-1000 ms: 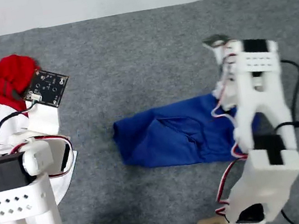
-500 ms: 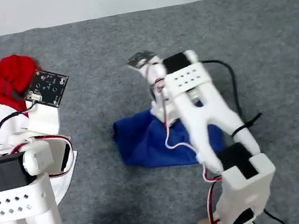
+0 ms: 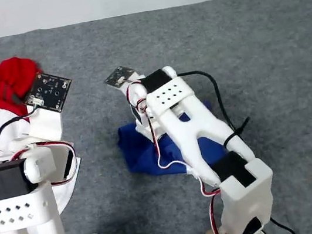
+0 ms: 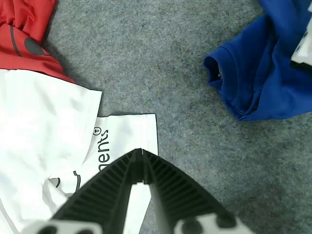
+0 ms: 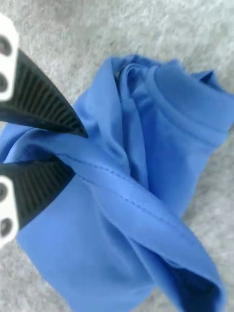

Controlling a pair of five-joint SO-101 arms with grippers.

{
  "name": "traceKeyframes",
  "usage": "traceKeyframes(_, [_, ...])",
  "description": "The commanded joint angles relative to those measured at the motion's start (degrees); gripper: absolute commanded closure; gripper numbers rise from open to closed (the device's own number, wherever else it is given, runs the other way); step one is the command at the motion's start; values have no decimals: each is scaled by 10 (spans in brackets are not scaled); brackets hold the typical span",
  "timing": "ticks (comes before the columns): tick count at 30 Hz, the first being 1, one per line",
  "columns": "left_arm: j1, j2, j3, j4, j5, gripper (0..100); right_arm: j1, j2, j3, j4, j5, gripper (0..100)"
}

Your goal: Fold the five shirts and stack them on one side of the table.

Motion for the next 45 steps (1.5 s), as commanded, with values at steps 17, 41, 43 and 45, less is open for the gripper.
traceKeyframes(17, [2,-11,0,12,2,998,-64,-1,-34,-36,-2,989])
traceKeyframes(41, [2,-12,27,12,2,998,-74,-35,-238,133,0,668])
traceKeyframes(43, [2,-12,27,12,2,998,-47,-34,-243,141,0,722])
traceKeyframes(45, [2,-12,27,12,2,998,-14,-32,-236,141,0,780])
